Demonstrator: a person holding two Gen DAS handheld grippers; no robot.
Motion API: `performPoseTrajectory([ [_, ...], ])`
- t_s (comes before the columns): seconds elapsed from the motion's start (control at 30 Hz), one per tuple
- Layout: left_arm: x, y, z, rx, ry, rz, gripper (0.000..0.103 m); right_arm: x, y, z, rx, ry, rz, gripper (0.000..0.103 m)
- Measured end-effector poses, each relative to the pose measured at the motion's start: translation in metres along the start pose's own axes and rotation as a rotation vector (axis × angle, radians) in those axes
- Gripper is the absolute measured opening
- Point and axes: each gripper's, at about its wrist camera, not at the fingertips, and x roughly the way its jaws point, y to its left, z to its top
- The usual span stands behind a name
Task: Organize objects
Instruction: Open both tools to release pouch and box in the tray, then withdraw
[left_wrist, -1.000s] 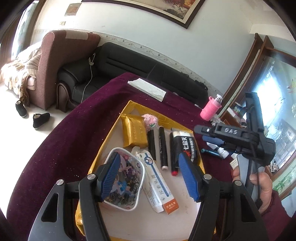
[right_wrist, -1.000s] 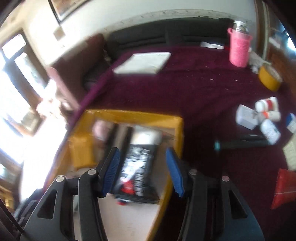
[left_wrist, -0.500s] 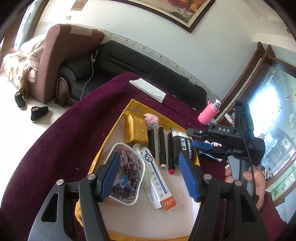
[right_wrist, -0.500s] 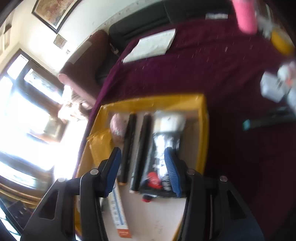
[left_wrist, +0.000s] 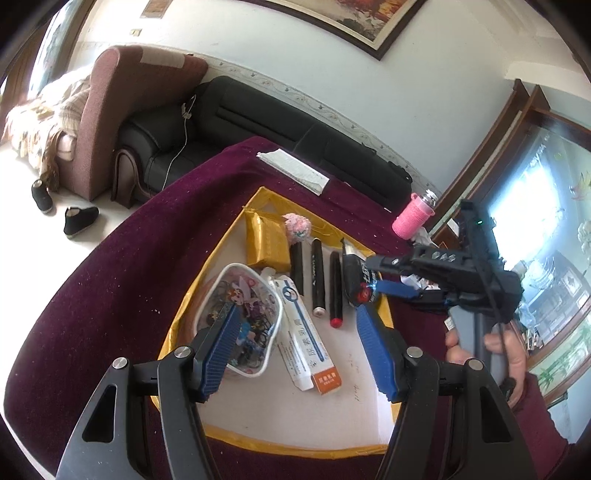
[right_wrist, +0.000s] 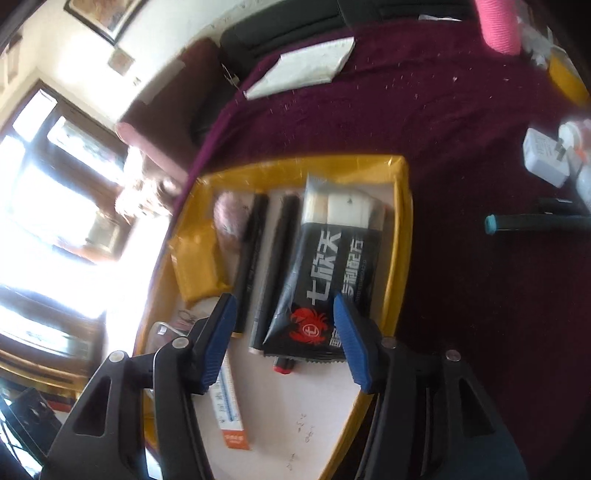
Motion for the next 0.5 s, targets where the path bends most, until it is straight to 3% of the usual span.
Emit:
performPoseTrajectory([
  [0.07,-0.002,-0.012,0.000,0.025,0.010,-0.001,0.060,-0.027,-0.003,-0.002,-0.018,-0.038,0.022,0.054],
  [0.13,-0.005,-0.028,-0.002,0.056,0.014,-0.026,0.063,-0.062,-0.014,-0.008,-0.052,-0.095,-0.011,0.054],
  [0.2,-0.006,-0.048,-0.007,0.090,0.017,-0.048,0.069,-0.097,-0.038,-0.017,-0.070,-0.149,-0.088,0.054],
  [0.4,0.009,-0.109,-0.030,0.187,0.112,-0.156,0.069,-0.182,-0.143,-0.061,0.017,-0.269,-0.355,0.054],
  [0.5,0.013,-0.141,-0.038,0.229,0.180,-0.209,0.069,-0.214,-0.183,-0.083,0.098,-0.293,-0.362,0.054],
])
